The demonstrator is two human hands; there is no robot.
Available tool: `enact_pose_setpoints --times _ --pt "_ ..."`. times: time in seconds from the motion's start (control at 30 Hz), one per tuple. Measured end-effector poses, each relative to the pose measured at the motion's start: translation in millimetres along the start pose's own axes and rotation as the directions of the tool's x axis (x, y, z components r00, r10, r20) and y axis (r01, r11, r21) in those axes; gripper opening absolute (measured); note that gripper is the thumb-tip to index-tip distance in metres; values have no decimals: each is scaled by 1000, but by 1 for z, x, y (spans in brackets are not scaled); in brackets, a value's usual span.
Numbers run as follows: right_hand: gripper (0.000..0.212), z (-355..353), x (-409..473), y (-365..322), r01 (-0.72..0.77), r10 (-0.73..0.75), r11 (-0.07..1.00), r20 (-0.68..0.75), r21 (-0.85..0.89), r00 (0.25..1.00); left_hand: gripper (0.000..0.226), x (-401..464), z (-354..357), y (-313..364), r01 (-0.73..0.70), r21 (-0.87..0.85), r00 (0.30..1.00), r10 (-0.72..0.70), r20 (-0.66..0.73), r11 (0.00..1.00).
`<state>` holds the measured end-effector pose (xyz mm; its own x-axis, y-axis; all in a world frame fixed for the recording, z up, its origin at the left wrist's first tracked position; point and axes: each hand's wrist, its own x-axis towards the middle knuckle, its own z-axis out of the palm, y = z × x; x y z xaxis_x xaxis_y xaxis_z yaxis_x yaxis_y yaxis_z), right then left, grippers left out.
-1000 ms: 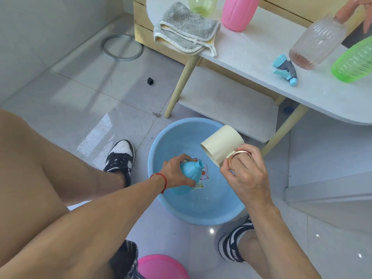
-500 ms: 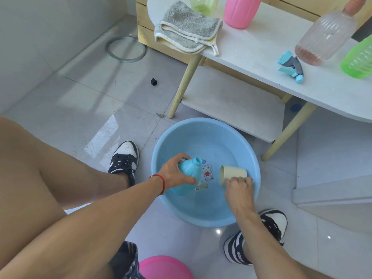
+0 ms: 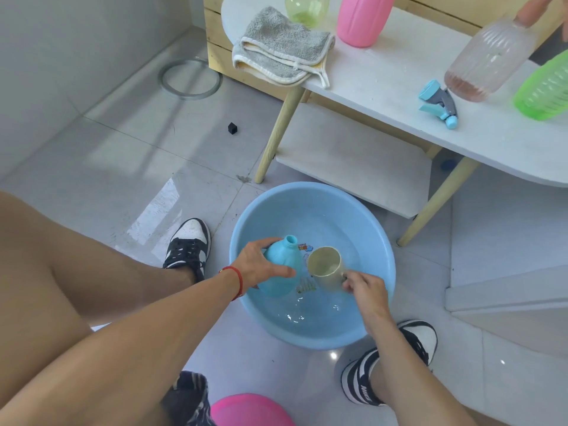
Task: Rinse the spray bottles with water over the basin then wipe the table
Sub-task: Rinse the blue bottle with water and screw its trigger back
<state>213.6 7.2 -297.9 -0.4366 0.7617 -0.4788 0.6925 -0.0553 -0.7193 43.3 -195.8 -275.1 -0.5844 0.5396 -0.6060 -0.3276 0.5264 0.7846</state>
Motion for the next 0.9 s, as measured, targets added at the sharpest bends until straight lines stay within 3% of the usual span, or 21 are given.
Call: enact_pose_setpoints --times 0.13,0.3,0.5,0.9 --pt "32 -14 -3 -9 69 -72 980 11 187 997 74 -4 -3 2 16 -96 999 -12 36 995" --pt "52 -29 -16 -45 175 -159 963 -91 203 983 75 -3 3 7 -44 -71 999 46 21 997" --pt "51 -43 -44 -88 439 -442 896 -192 -59 876 72 -1 9 8 -165 120 982 174 -68 979" --pt "41 -37 -59 -104 679 -763 639 -188 -362 618 73 1 9 6 -182 203 976 201 -81 962"
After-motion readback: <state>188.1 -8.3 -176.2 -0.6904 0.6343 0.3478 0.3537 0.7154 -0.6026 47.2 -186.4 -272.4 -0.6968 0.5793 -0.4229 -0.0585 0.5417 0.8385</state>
